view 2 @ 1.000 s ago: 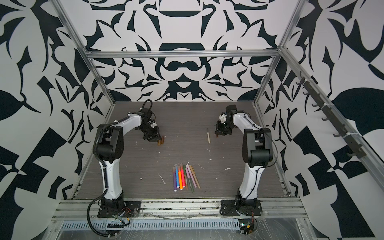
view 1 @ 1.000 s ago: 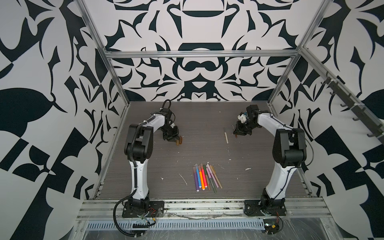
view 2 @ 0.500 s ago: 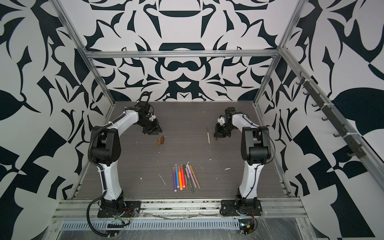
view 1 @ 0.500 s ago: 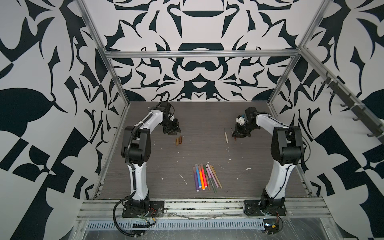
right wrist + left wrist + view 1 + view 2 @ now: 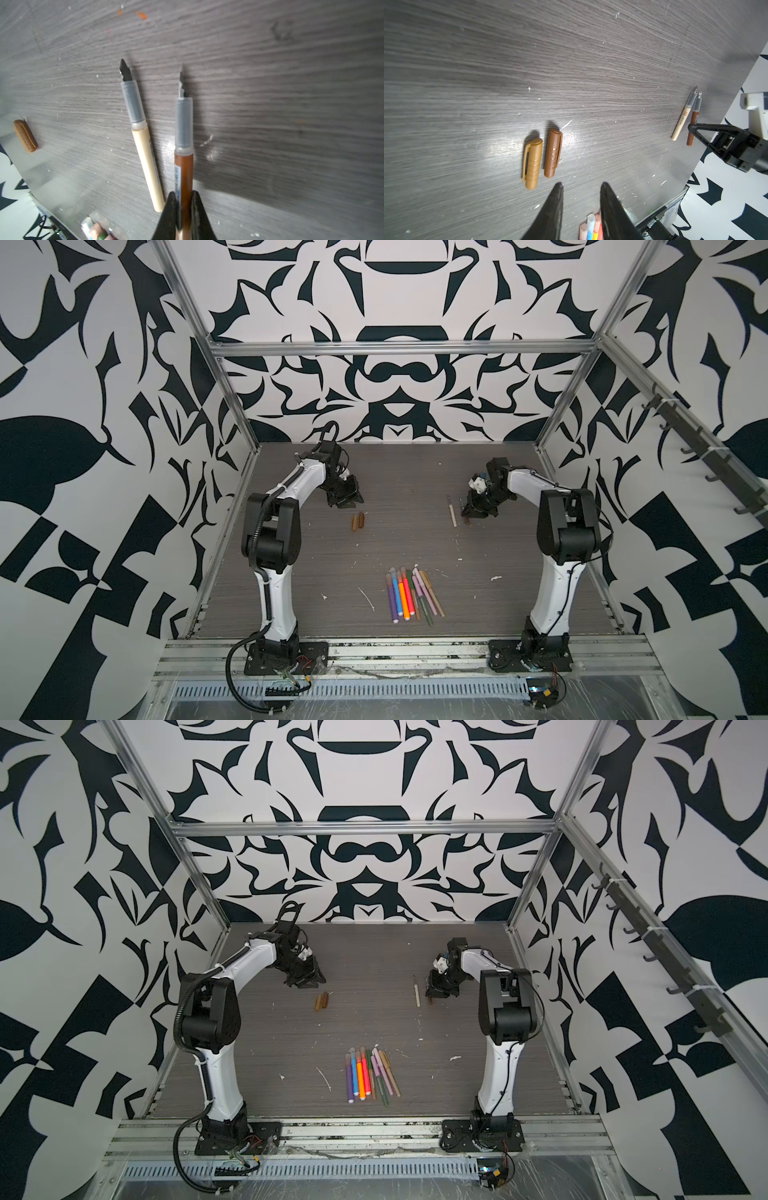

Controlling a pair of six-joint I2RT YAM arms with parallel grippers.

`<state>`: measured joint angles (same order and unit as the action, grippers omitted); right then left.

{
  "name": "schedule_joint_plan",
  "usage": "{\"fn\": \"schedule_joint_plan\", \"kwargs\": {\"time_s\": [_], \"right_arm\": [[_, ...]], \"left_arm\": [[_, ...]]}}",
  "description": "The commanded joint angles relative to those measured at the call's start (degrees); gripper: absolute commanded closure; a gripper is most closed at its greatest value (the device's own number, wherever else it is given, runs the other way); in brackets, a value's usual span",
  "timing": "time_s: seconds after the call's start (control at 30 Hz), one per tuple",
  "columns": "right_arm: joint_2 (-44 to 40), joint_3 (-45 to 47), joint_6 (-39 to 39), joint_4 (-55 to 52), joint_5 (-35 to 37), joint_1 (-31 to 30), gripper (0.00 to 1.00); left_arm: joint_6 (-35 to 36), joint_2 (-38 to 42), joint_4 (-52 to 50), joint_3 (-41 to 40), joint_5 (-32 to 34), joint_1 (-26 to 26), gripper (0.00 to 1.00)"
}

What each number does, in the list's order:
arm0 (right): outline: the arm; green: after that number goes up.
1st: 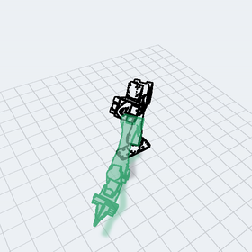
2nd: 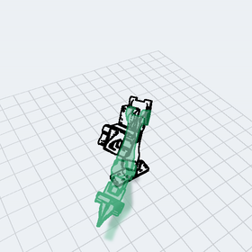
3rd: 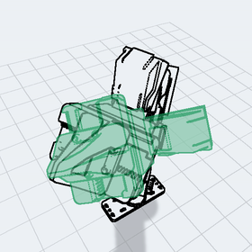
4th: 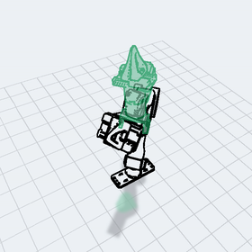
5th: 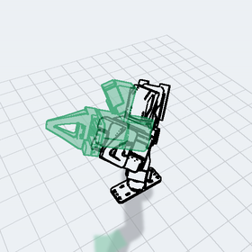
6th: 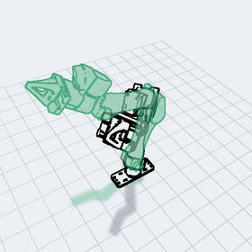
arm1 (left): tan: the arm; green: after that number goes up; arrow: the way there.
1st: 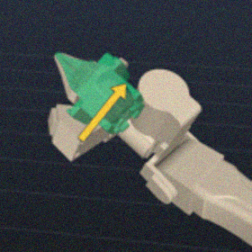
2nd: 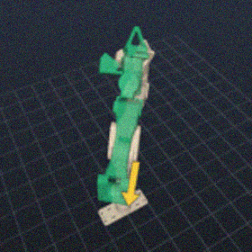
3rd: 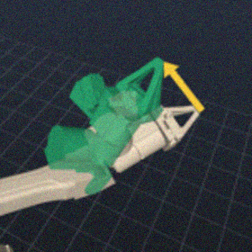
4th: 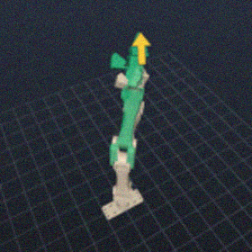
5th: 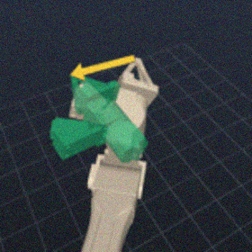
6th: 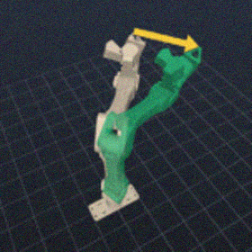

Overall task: Remove pen caps from pens
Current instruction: Place the pen cap at the center of the table.

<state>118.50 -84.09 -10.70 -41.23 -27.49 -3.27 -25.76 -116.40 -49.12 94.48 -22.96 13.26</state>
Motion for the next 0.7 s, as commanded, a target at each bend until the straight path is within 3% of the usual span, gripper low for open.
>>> {"fn": "schedule_joint_plan", "kwargs": {"time_s": [0.0,0.67], "right_arm": [[-1.0,-2.1,-0.3,-0.1,-0.7,-0.8,0.69],[-3.5,-0.6,-2.6,0.8,-1.1,-2.4,0.66]], "left_arm": [[-0.2,2.5,-2.7,-0.7,-0.3,0.1,0.66],[-0.5,6.1,-0.9,-3.0,0.2,0.2,0.66]]}}
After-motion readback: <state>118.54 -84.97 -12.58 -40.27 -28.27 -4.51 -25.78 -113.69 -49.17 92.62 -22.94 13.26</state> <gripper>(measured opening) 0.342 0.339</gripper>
